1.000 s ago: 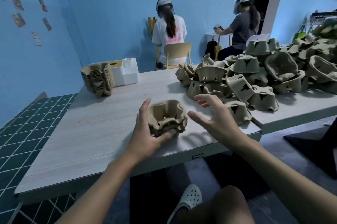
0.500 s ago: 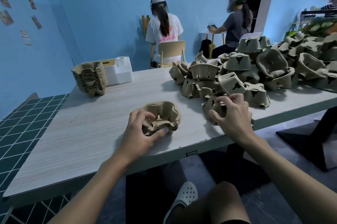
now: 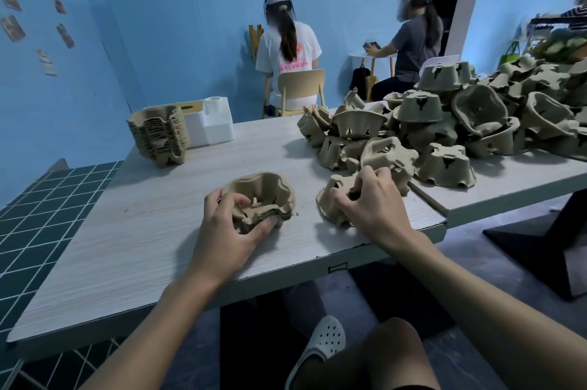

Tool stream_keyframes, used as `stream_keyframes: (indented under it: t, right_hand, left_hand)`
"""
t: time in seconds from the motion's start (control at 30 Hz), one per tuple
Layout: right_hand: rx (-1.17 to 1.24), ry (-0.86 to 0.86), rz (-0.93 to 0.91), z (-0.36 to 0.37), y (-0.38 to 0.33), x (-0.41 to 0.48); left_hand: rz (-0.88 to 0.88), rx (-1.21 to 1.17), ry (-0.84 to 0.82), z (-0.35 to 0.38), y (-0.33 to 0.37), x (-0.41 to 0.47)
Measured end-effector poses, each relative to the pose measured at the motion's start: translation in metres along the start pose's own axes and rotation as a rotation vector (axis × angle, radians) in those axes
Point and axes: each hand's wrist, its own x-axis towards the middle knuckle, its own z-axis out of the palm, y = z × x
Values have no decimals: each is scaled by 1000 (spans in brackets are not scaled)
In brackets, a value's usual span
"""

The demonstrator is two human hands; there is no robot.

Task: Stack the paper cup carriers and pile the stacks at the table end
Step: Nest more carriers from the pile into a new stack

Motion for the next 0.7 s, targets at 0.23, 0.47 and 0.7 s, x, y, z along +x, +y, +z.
stream_keyframes:
  t: [0.23,0.47,0.7]
  right_hand:
    - [663,4,250,2,-28,17]
    - [510,-154,192,11,-33,18]
    - [544,-456,-223,-7,-16,20]
  left_hand:
    - [2,-10,-21,3,-3,3]
    - [8,-10,-42,3,-4,3]
    - [7,-16,-41,2,-3,4]
